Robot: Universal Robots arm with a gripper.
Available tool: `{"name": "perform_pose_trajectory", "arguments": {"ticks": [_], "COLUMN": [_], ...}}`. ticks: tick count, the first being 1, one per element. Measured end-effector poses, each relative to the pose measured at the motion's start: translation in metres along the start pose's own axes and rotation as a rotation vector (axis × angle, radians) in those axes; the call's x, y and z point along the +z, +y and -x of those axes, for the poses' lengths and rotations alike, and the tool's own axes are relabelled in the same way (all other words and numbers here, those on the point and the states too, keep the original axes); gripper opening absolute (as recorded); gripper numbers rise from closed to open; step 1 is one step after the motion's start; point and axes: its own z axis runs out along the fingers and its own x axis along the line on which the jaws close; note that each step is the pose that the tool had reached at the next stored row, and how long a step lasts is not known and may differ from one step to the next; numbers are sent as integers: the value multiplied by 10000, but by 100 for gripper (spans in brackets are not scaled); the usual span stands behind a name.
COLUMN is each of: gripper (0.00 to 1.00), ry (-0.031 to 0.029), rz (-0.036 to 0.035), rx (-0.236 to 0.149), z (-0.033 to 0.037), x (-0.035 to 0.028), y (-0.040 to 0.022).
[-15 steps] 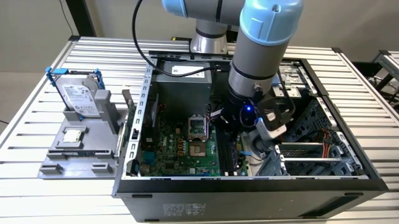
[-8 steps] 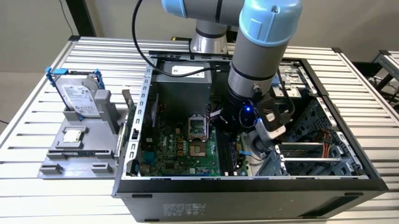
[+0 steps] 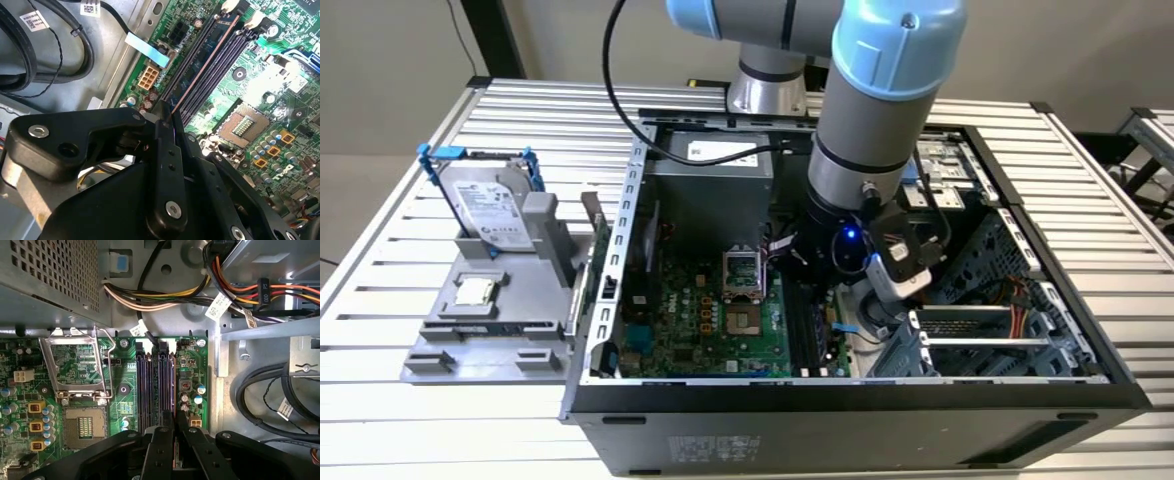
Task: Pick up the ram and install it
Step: 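Insert the ram into the slot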
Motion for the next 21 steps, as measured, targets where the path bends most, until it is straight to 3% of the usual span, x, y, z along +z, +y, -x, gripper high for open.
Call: {"name": "perform_pose_trajectory", "arguments": {"ticks": [5, 17, 18, 21], "gripper": [0, 0, 100, 100], "ry": [1, 9, 7, 10], "rz": [-20, -18, -14, -14], "rx": [5, 4, 4, 3], "z": [9, 10, 10, 10], "x": [61, 64, 65, 66], "y": [0, 0, 1, 1]}}
